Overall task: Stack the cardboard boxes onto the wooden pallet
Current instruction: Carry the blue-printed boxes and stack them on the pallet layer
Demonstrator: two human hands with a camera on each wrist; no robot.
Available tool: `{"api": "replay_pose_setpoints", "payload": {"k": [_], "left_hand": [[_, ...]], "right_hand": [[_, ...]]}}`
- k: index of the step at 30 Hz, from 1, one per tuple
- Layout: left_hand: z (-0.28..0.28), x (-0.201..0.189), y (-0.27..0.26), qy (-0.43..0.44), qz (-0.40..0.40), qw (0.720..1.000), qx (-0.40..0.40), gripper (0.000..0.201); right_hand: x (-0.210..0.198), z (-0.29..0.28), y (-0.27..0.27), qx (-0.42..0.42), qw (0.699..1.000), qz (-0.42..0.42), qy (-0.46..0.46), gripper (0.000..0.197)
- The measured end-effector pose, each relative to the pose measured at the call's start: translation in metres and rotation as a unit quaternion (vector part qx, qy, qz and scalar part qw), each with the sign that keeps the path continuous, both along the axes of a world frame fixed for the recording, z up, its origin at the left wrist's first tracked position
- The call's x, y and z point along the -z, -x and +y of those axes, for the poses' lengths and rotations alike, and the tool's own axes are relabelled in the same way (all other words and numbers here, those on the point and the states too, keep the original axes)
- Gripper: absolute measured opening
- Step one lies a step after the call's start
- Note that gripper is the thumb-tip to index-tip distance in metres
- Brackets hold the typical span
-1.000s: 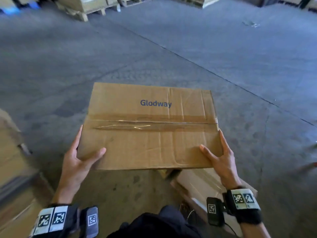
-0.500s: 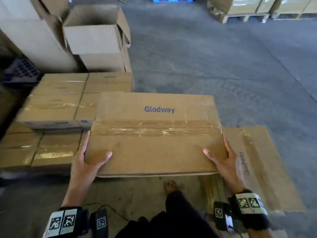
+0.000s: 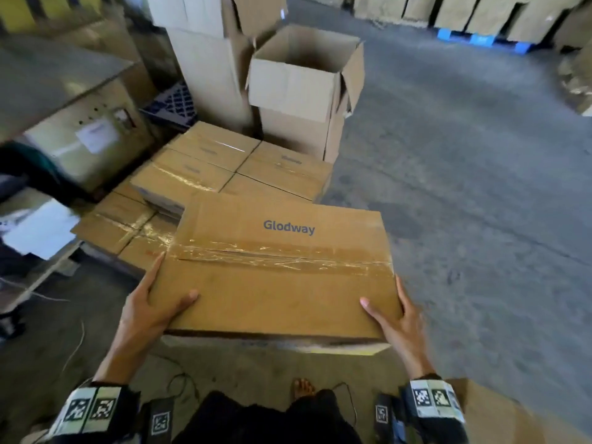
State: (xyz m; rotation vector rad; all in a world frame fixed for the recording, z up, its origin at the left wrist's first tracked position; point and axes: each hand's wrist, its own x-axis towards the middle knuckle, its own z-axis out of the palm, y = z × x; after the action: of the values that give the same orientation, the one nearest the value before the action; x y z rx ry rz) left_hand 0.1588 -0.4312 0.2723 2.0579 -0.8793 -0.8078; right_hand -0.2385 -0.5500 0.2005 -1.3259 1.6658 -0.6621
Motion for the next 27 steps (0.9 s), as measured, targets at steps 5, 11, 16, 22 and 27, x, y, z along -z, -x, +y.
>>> {"api": "replay_pose_setpoints", "payload": {"k": [5,11,16,22,27], "left_hand": [[-0.018,0.003,-0.010,-0.009,-0.005,0.999,-0.053,0.095],[-0.028,0.010,-0.058,-0.035,0.008,0.994,-0.100,0.095],[-0.045,0.029,-0.116,-0.077,0.013,0.993,-0.089,0.098],[-0.105,0.068,-0.240,-0.138,0.014,0.989,-0.047,0.098],[-0.155,0.090,-0.374,-0.164,0.034,0.986,0.006,0.114]], "right_hand": [[0.002,-0.038,-0.028,-0.039,0.999,-0.029,0.000,0.119],[0.024,-0.066,-0.080,-0.071,0.996,-0.039,-0.024,0.112],[0.044,-0.085,-0.129,-0.081,0.994,0.002,-0.076,0.118],[0.075,-0.118,-0.238,-0.059,0.991,0.038,-0.117,0.120],[0.071,-0.133,-0.368,-0.023,0.989,0.057,-0.137,0.110]]}}
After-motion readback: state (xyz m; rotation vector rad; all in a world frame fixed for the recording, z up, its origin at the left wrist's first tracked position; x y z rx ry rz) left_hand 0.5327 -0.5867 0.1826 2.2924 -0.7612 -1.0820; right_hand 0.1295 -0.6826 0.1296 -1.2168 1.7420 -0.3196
